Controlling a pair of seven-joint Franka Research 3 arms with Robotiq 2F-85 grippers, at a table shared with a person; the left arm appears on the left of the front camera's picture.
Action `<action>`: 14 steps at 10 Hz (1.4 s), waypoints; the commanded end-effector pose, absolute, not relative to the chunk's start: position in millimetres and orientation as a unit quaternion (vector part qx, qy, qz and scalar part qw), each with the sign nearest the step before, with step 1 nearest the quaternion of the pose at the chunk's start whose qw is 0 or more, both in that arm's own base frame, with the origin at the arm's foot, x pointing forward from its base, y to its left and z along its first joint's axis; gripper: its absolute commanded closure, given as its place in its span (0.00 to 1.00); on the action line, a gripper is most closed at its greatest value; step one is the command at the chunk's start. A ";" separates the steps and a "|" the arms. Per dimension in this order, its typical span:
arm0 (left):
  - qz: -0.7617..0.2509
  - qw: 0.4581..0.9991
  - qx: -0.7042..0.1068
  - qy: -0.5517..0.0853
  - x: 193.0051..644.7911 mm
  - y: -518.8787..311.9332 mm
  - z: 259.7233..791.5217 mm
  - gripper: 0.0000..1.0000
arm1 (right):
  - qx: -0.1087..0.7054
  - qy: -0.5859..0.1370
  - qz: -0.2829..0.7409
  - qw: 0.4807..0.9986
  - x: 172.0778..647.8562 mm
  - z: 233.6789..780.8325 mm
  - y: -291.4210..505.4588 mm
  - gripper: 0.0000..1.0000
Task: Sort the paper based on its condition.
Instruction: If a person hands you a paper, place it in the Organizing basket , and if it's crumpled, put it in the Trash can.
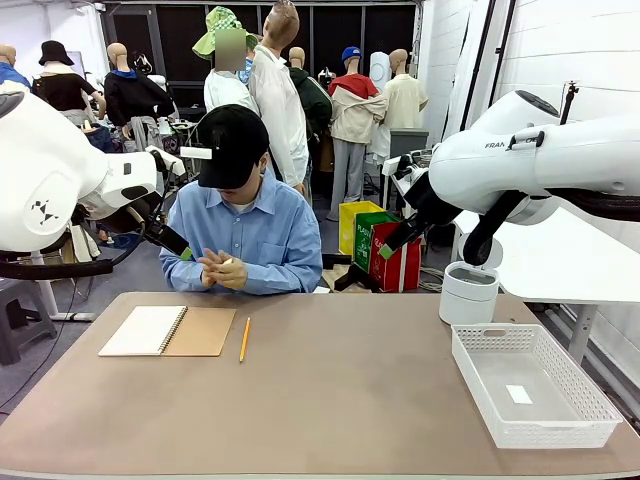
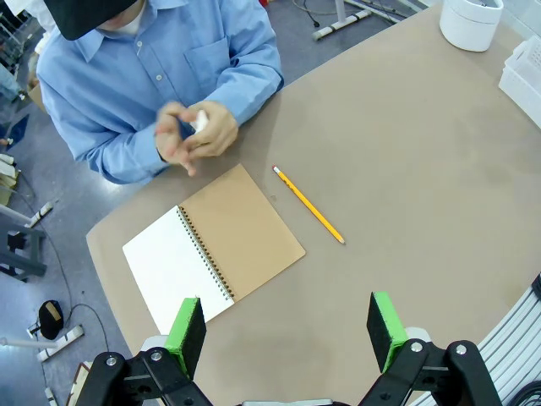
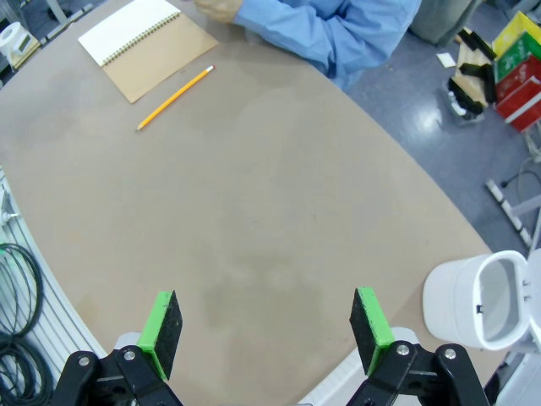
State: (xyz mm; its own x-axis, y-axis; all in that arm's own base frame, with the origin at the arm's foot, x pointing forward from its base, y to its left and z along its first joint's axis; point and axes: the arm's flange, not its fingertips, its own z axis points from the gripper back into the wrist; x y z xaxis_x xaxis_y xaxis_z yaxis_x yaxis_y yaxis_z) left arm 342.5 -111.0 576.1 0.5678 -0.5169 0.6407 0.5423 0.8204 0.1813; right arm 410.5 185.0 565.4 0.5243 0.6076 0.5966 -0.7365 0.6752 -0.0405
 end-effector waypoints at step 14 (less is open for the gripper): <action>-0.299 0.885 -0.018 -0.357 342.4 -110.4 576.8 0.00 | 0.106 -0.293 0.387 0.868 410.8 563.5 185.8 0.00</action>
State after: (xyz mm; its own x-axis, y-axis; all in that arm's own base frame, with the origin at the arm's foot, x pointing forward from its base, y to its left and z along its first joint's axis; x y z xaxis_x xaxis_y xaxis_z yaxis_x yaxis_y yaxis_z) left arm 342.5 -111.0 576.1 0.5678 -0.5169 0.6407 0.5423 0.8204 0.1813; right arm 410.5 185.0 565.4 0.5243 0.6076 0.5966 -0.7365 0.6752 -0.0405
